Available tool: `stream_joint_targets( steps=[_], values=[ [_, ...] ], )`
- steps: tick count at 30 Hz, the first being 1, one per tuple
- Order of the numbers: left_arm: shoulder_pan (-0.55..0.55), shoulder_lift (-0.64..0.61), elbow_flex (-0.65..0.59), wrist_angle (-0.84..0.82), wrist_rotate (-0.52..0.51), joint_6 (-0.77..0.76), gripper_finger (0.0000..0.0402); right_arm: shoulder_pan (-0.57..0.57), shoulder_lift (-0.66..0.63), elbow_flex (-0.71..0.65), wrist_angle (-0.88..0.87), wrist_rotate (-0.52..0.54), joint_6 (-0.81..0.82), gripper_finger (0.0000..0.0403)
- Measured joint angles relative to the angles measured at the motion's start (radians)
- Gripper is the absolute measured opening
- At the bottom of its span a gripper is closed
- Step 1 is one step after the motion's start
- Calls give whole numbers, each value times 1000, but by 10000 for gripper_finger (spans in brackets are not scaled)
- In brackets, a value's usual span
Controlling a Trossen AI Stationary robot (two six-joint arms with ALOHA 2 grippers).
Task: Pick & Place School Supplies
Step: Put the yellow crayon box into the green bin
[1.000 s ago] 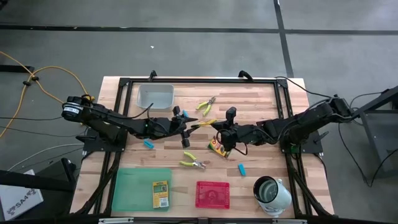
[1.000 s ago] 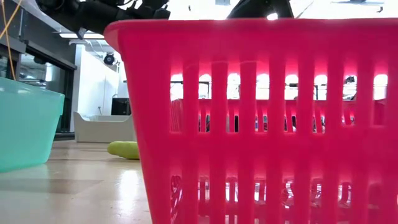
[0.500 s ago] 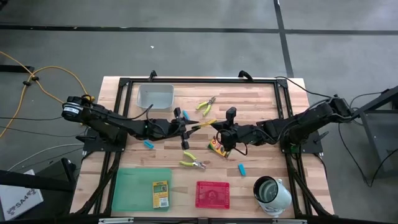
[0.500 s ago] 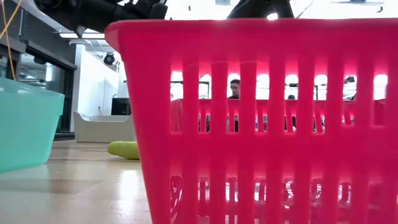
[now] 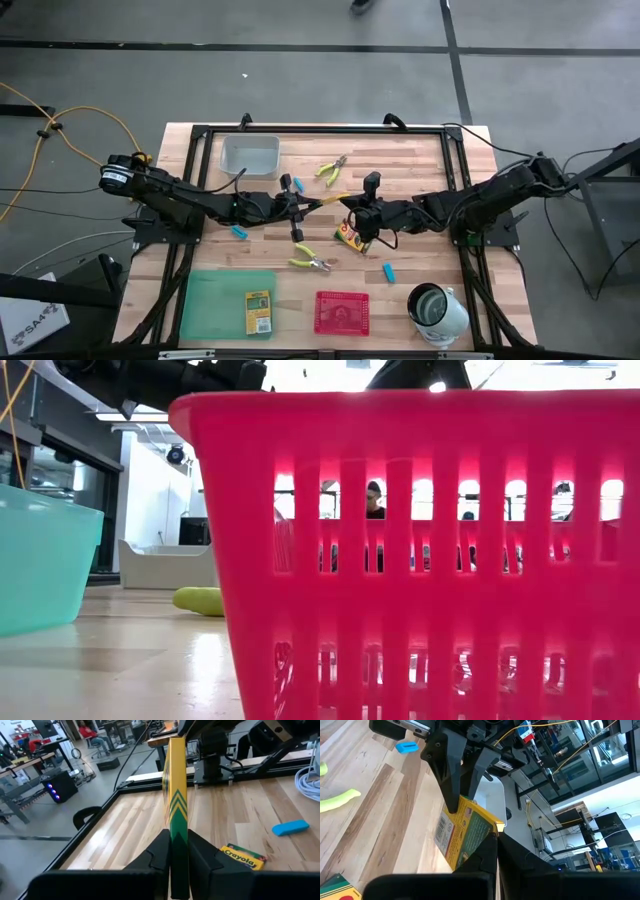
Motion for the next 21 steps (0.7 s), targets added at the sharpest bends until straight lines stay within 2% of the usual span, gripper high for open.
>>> stream_joint_targets(
  steps=[21],
  values=[
    [0, 0, 0, 0, 0, 7, 29, 0, 0, 0, -1, -7, 0, 3]
  ],
)
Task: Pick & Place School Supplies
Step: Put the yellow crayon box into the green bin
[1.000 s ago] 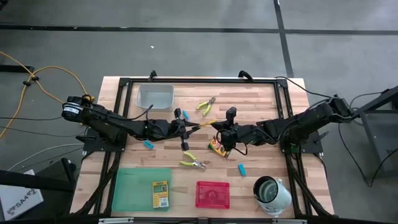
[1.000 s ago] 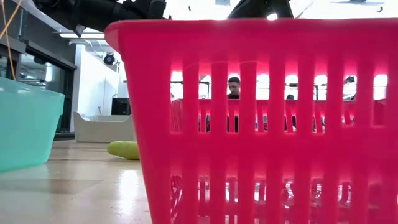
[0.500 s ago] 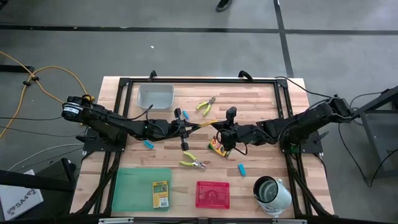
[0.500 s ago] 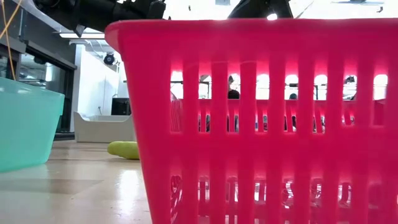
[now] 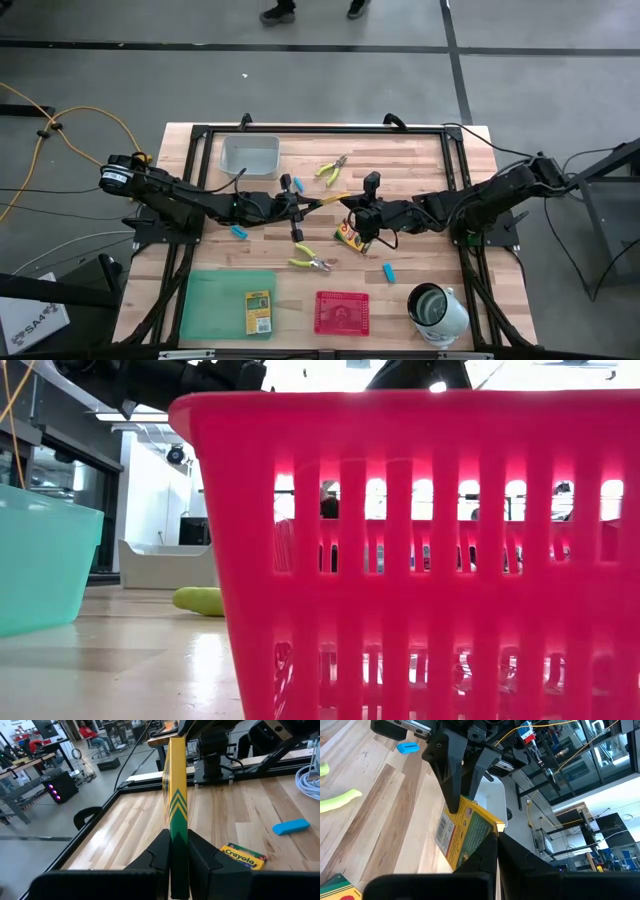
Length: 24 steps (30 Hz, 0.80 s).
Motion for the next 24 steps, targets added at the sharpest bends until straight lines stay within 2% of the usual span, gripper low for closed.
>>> stream_joint_targets(
  steps=[5, 17, 24],
  values=[
    [0, 0, 0, -1, 0, 0, 29, 1, 0, 0, -3, -5, -27, 14],
    [0, 0, 0, 1, 0, 20, 28, 1, 0, 0, -5, -6, -26, 94],
    [0, 0, 0, 1, -1, 20, 28, 19, -2, 0, 3, 51, -26, 115]
  ],
)
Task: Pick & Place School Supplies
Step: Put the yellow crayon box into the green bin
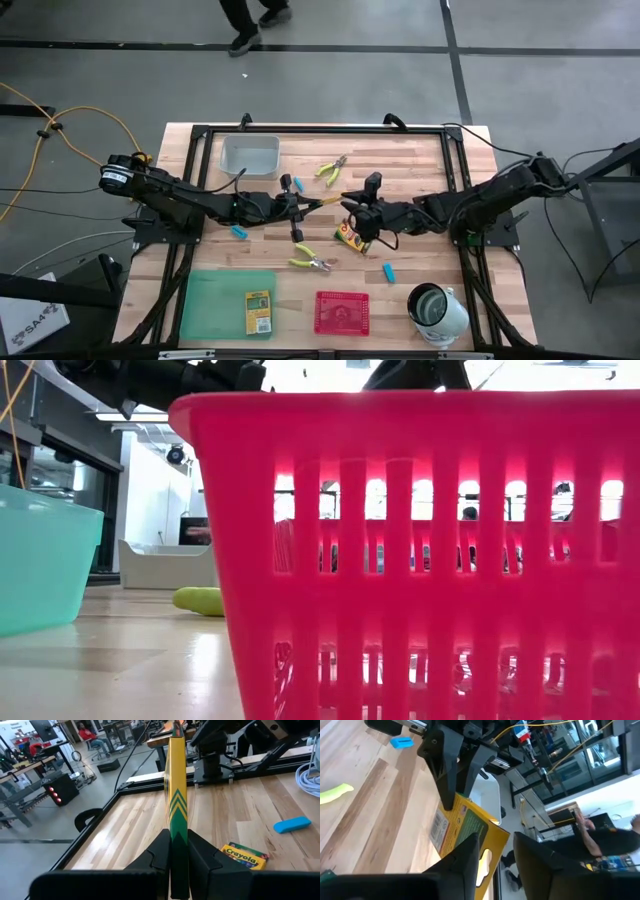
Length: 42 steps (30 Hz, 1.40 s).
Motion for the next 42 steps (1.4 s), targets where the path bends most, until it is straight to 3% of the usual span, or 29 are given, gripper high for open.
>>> stream_joint_targets(
  steps=[7, 15, 18, 24, 28, 37, 42],
  values=[
    [-52, -18, 0, 5, -36, 41, 28, 80, -5, 0, 63, 82, -40, 119],
    [-230, -112, 0, -50, -226, 45, 28, 179, -6, 0, 130, 196, -74, 118],
    [-334, -134, 0, -86, -382, 44, 28, 203, -6, 0, 129, 242, -72, 118],
    [-586, -134, 0, -105, -800, 61, 28, 234, -6, 0, 129, 265, -65, 118],
    [-737, -134, 0, -105, -956, 5, 28, 241, -6, 0, 134, 265, -18, 118],
    [-955, -133, 0, -106, -1009, -149, 28, 241, -6, 0, 133, 261, 114, 118],
    [-1048, -124, 0, -105, -1018, -374, 28, 241, -6, 0, 133, 260, 185, 118]
  ],
)
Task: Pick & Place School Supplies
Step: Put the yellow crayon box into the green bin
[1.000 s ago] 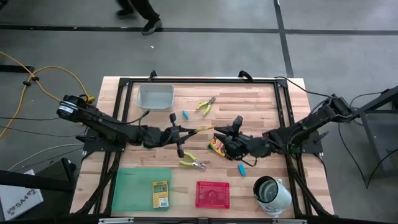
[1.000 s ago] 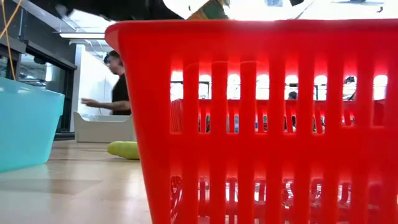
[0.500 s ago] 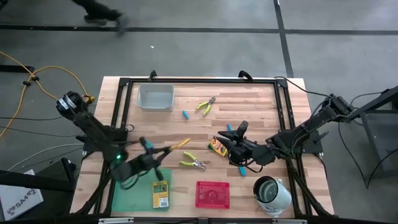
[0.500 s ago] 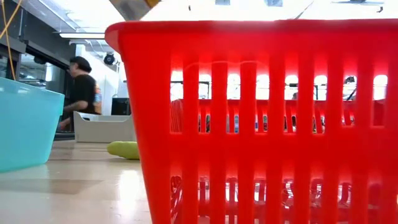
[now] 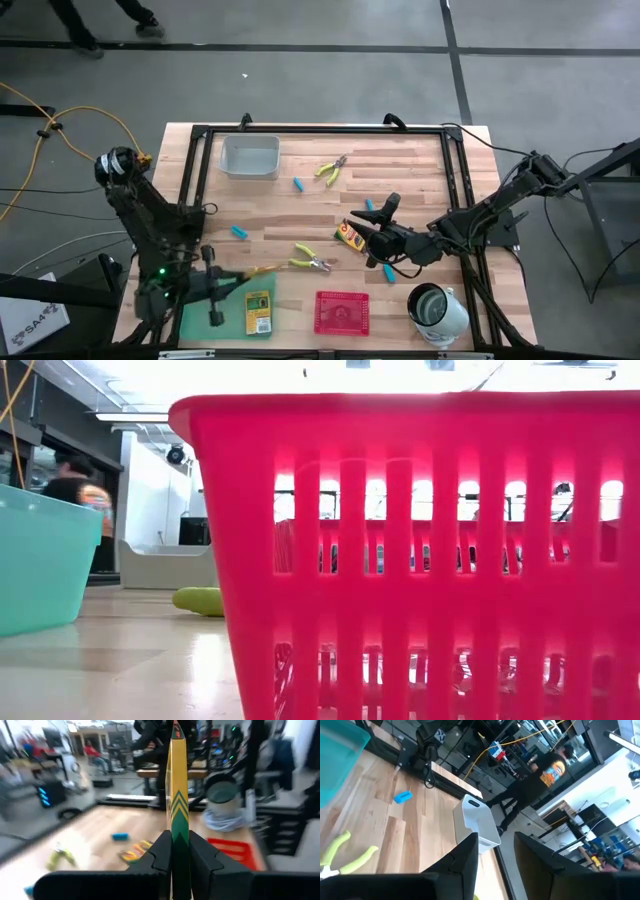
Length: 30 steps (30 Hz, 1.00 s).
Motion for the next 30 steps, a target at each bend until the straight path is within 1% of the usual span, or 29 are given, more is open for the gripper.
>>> stream_joint_targets(
  steps=[4, 7, 11, 13, 15, 17, 24, 28, 30],
  values=[
    [-73, 45, 0, -3, -64, -185, 28, 0, 0, 0, 0, -1, 28, 118],
    [-129, 77, 0, 5, -116, -357, 28, 0, 0, 0, 0, -2, 38, 118],
    [-179, 108, 0, 12, -125, -577, 28, 0, 0, 0, 0, -7, 38, 118],
    [-182, 117, 0, 11, -125, -650, 28, 0, 1, 0, 0, -16, 38, 118],
    [-181, 118, 0, 29, -126, -657, 28, 0, 1, 0, 0, -31, 38, 118],
    [-175, 113, 0, 75, -128, -632, 28, 0, 1, 0, 0, -33, 40, 118],
    [-189, 100, 0, 225, -129, -488, 28, 12, 1, 0, -2, -51, 66, 118],
    [-202, 100, 0, 236, -129, -441, 28, 27, 1, 0, -3, -55, 63, 118],
    [-203, 100, 0, 236, -129, -384, 28, 33, 1, 0, -3, -55, 63, 118]
  ],
)
